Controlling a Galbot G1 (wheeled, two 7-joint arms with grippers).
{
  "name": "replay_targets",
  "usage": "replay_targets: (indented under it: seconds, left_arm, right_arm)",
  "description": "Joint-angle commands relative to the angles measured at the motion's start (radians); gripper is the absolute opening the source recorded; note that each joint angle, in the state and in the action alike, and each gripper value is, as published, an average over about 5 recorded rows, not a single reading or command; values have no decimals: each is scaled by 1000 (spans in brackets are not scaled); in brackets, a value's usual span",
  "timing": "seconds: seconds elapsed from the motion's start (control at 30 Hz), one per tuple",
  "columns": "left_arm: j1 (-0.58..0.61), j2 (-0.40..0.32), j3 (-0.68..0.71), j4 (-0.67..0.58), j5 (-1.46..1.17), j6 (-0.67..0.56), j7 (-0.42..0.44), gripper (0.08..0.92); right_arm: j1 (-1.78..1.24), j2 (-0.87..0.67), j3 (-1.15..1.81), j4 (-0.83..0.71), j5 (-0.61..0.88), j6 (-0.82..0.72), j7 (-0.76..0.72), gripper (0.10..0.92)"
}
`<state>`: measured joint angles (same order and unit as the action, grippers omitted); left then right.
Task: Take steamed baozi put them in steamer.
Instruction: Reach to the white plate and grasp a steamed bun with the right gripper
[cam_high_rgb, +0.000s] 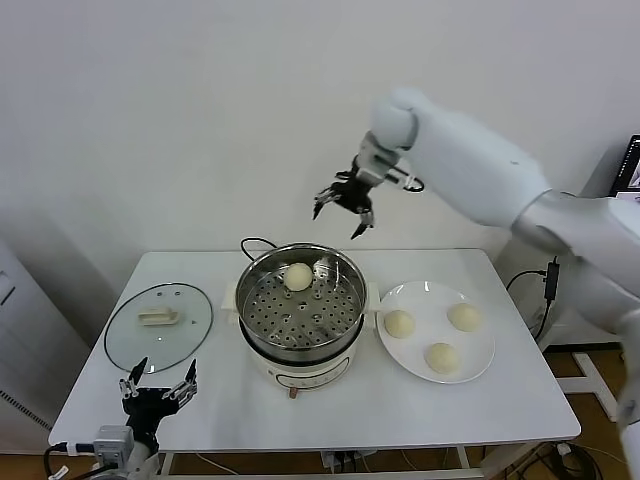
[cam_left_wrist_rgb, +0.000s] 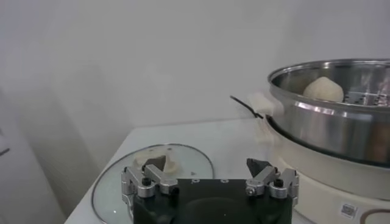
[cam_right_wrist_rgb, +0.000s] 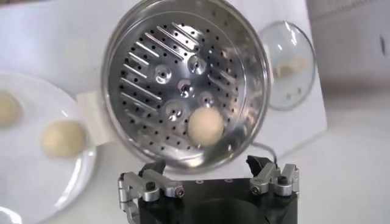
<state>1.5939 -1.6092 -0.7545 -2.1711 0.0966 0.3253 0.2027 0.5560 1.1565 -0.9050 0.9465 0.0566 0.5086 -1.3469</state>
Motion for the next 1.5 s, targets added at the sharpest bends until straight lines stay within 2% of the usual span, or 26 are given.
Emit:
replay_targets:
  seconds: [0.03,0.27,0.43,0.8,1.13,1.5]
  left_arm:
    - [2,-1,-1,-2,-2,5,2,823]
    - [14,5,-3,-18,-10,15,6,823]
    - [21,3,-1,-35,-16,26,12,823]
    - [39,15,-3,-27,-9,24,13,823]
    - [17,19,2,-4,-6,32,17,823]
    - [12,21,1,4,-7,34,17,823]
  right_arm:
    - [42,-242,-47,178,104,-999,-11,823]
    - [-45,-361,-63,288,62,-1009,-5,823]
    - [-216,-381,43,308,-42,-985,7,823]
    - [-491,-269,242,212,-213,-894,69,823]
    - [-555,-211,285,114,-307,-850,67,823]
    - [-595,-128,337,-4,-365,-720,97,823]
